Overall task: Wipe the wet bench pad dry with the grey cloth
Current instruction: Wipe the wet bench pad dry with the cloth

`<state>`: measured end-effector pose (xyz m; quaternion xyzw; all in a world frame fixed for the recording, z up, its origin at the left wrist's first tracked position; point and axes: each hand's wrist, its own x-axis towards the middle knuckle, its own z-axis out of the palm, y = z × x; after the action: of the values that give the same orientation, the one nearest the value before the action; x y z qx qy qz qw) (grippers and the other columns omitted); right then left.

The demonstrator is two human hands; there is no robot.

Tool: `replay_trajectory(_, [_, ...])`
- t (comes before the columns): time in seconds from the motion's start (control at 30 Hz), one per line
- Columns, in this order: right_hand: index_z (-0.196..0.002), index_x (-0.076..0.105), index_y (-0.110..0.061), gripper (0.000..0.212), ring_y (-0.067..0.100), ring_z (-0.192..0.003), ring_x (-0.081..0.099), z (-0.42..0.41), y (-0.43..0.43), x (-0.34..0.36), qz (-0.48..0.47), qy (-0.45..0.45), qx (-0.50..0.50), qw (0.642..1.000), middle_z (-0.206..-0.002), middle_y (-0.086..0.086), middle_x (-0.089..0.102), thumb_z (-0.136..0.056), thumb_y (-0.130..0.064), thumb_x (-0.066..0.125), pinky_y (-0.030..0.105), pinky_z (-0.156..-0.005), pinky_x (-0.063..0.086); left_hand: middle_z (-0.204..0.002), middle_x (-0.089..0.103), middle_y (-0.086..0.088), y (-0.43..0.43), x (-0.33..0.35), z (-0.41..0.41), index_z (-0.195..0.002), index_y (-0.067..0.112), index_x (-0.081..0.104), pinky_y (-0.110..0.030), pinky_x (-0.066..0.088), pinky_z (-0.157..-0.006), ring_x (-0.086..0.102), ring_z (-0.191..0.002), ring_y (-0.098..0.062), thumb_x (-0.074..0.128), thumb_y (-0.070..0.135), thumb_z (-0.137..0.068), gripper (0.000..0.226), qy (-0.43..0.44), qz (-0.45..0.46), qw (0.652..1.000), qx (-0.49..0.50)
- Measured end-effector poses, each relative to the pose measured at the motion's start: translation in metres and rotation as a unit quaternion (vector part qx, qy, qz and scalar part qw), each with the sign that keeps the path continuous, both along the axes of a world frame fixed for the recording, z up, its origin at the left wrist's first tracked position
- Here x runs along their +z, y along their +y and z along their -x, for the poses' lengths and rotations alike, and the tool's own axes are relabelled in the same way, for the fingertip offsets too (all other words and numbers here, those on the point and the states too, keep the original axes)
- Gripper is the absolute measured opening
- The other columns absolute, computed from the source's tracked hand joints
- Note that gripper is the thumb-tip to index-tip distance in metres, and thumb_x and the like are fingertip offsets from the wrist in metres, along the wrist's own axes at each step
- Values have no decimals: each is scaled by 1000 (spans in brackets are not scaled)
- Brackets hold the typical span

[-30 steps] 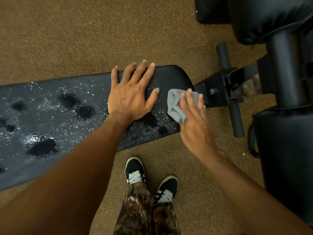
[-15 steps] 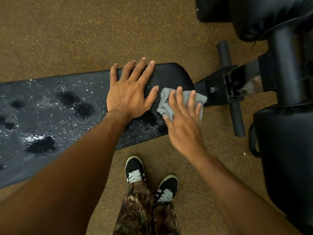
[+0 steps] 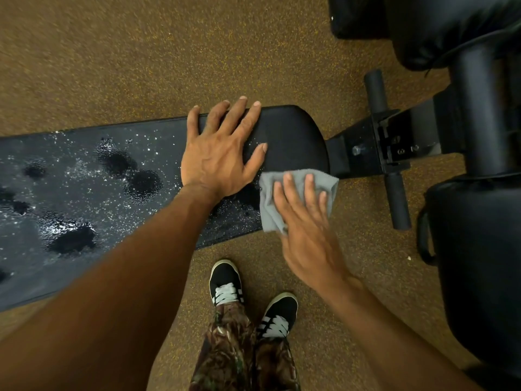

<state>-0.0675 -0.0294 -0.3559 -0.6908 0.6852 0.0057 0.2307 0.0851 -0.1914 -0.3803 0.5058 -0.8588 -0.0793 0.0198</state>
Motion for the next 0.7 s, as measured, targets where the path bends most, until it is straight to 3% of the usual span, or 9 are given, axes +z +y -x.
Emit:
replay_trajectory(0.07, [-156,4,-17,77,34,-152,-7,19,9,2,0,1,8,1000,-166,5,1,-90,-19,42,56,-118,0,-164,34,0,0,0,1,-160,27,26,-63,19,-119,34,-147,-28,29,61,-101,68,-1,3,1000,-2])
replay_trajectory(0.13, [-156,1,-18,77,33,-151,-11,22,-1,4,-13,-5,-44,999,-165,1,-5,-92,-20,43,54,-120,2,-164,34,0,0,0,1,-160,27,26,-63,19,-119,33,-148,-28,29,61,-101,68,-4,2,1000,1])
replay_trajectory(0.23, [-155,-5,-21,73,36,-149,-20,-4,-24,6,-27,-9,-109,994,-162,0,-16,-98,-28,40,53,-121,-5,-164,34,-1,0,-1,1,-160,27,25,-63,19,-119,34,-148,-28,28,61,-101,68,-2,2,1000,0])
replay_trajectory(0.43, [-156,4,-18,72,32,-152,-10,1,8,1,-8,-12,23,1000,-166,5,2,-92,-24,37,54,-119,-3,-164,34,-1,0,-1,-1,-160,28,25,-64,19,-119,33,-148,-28,29,61,-101,68,-2,-1,1000,-1])
replay_trajectory(0.53, [-155,5,-17,70,31,-152,-6,20,0,3,4,1,0,1000,-165,5,4,-92,-23,35,53,-119,-2,-165,32,0,0,-2,-1,-161,28,24,-64,18,-119,32,-148,-27,27,62,-101,68,-6,-3,1000,1])
replay_trajectory(0.7, [-158,6,-14,67,37,-151,-12,-23,-23,2,9,23,-66,998,-164,3,-7,-99,-34,32,56,-120,-4,-166,30,-3,1,-3,0,-161,27,23,-65,15,-120,29,-150,-29,25,62,-102,69,-3,-4,1000,-2])
